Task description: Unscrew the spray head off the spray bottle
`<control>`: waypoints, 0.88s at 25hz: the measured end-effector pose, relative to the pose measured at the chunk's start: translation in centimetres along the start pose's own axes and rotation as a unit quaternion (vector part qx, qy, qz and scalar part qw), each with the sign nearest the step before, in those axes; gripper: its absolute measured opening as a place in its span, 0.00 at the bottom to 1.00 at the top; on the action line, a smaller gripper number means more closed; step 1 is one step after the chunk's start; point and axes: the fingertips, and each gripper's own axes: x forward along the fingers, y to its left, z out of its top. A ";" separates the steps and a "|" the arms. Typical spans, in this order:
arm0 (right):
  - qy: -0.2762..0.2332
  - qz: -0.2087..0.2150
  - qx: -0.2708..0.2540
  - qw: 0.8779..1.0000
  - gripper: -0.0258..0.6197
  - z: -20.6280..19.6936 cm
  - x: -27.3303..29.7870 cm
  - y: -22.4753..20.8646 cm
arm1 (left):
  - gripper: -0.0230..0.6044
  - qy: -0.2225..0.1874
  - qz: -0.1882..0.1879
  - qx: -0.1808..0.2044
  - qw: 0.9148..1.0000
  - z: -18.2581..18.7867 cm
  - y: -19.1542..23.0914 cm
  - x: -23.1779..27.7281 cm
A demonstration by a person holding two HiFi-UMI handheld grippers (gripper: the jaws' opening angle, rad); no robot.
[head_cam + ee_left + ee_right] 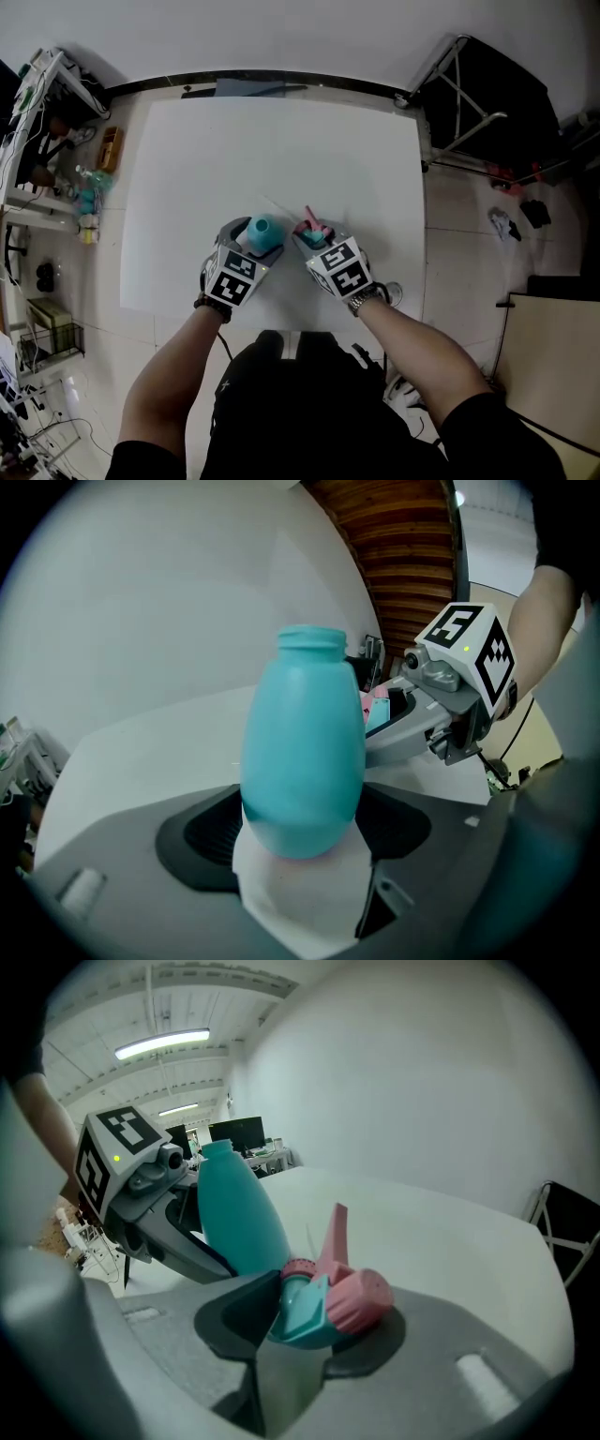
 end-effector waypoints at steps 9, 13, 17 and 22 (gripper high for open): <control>0.010 0.000 0.017 1.000 0.37 -0.5 0.5 -0.4 | 0.75 -0.001 -0.006 0.003 1.000 0.3 -0.2 -0.2; 0.010 -0.012 0.013 1.000 0.42 -0.7 0.0 -1.1 | 0.76 -0.006 0.000 0.004 1.000 0.1 -0.3 -0.6; 0.009 -0.019 0.014 1.000 0.43 -0.9 -0.5 -1.6 | 0.76 -0.008 0.007 0.002 1.000 -0.1 -0.3 -1.4; 0.003 -0.031 0.010 0.999 0.43 -0.4 -1.2 -1.8 | 0.74 -0.020 0.011 0.002 1.000 -0.3 -0.3 -2.1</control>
